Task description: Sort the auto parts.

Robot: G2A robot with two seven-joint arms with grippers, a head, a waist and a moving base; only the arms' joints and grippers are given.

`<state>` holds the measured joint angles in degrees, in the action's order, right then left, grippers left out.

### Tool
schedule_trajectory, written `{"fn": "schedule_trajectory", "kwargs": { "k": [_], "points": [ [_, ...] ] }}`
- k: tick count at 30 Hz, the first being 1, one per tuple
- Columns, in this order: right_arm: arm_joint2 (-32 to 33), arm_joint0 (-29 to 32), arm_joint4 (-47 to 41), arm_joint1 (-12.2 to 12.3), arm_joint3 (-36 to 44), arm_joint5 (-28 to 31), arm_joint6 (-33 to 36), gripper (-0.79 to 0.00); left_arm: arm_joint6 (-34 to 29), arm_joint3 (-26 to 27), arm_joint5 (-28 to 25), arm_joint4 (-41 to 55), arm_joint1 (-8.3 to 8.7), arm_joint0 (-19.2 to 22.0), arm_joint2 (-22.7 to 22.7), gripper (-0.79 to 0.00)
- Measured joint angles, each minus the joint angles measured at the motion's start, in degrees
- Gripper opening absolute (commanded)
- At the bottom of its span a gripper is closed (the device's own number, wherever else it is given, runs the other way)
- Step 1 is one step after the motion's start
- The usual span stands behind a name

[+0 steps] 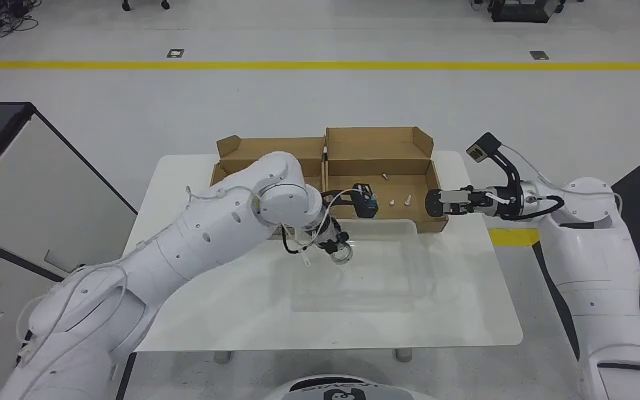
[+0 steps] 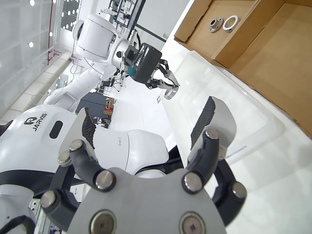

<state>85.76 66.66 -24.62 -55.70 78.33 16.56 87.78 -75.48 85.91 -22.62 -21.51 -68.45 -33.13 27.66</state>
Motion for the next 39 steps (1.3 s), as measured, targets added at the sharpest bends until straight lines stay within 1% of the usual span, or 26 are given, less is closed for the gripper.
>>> {"fn": "schedule_trajectory", "kwargs": {
  "k": [6, 11, 14, 18, 20, 23, 29, 34, 39],
  "points": [
    [0.0, 0.0, 0.0, 0.0, 0.0, 0.0, 0.0, 0.0, 3.0, -0.4, -2.5, 6.9, 2.48, -2.4, 7.8, -0.785],
    [0.0, 0.0, 0.0, 0.0, 0.0, 0.0, 0.0, 0.0, 5.1, -1.1, -6.1, 15.5, 4.85, -5.8, 15.5, -0.785],
    [0.0, 0.0, 0.0, 0.0, 0.0, 0.0, 0.0, 0.0, 5.8, -1.0, -8.4, 20.6, 5.97, -7.9, 19.5, -0.785],
    [0.0, 0.0, 0.0, 0.0, 0.0, 0.0, 0.0, 0.0, 6.4, -1.1, -11.6, 28.9, 7.01, -10.4, 23.7, -0.785],
    [0.0, 0.0, 0.0, 0.0, 0.0, 0.0, 0.0, 0.0, 7.1, -0.8, -13.4, 34.5, 7.38, -11.5, 25.5, -0.785],
    [0.0, 0.0, 0.0, 0.0, 0.0, 0.0, 0.0, 0.0, 8.8, 0.4, -15.0, 41.3, 7.84, -12.5, 27.1, -0.785],
    [0.0, 0.0, 0.0, 0.0, 0.0, 0.0, 0.0, 0.0, 11.7, 2.7, -17.9, 48.2, 8.8, -12.6, 28.7, -0.785],
    [0.0, 0.0, 0.0, 0.0, 0.0, 0.0, 0.0, 0.0, 14.0, 5.2, -20.2, 53.6, 9.45, -12.5, 28.7, -0.785],
    [0.0, 0.0, 0.0, 0.0, 0.0, 0.0, 0.0, 0.0, 16.9, 8.6, -23.2, 59.3, 10.24, -12.3, 27.7, -0.785]
  ]
}}
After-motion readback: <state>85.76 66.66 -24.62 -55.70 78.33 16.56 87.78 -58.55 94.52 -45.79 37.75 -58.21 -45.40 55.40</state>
